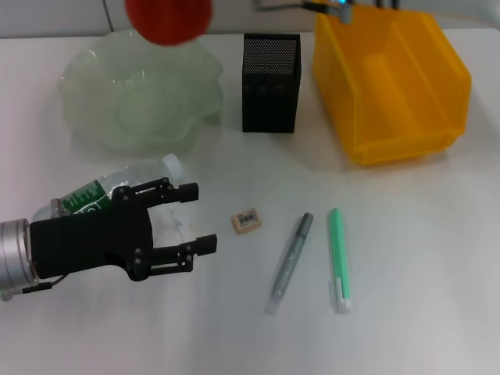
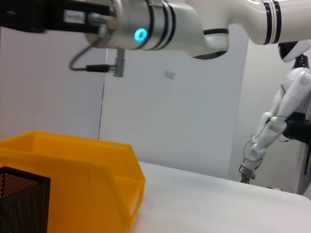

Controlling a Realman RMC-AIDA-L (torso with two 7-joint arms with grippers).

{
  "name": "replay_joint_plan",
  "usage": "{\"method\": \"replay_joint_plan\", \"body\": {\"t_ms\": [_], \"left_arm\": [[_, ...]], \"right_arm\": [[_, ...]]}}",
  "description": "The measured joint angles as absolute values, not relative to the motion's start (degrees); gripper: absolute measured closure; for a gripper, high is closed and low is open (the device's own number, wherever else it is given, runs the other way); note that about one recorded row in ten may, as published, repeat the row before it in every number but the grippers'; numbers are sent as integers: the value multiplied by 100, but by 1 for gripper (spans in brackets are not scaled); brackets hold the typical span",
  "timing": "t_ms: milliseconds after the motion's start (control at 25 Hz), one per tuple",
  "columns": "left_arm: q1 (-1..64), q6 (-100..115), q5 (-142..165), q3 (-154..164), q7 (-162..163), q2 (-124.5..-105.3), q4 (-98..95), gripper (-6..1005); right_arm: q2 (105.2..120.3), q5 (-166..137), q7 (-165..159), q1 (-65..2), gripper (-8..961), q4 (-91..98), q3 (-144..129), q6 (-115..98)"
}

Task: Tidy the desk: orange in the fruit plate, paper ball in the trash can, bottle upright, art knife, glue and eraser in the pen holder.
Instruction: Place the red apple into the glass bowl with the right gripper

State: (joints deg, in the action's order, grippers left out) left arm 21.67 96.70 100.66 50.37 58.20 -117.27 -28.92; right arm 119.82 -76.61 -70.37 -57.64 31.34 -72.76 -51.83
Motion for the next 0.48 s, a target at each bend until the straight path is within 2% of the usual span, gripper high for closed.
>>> {"method": "replay_joint_plan", "body": {"t_ms": [240, 480], "left_arm": [[2147, 9683, 10063, 4966, 5814, -11739, -2880, 216], [2154, 9785, 10063, 4930, 5864, -11775, -2885, 217]], "right_arm": [[11991, -6740, -6466, -6425, 870, 2362, -7434, -4652], [11991, -6491, -6385, -6665, 872, 2182, -7439, -4314]]}}
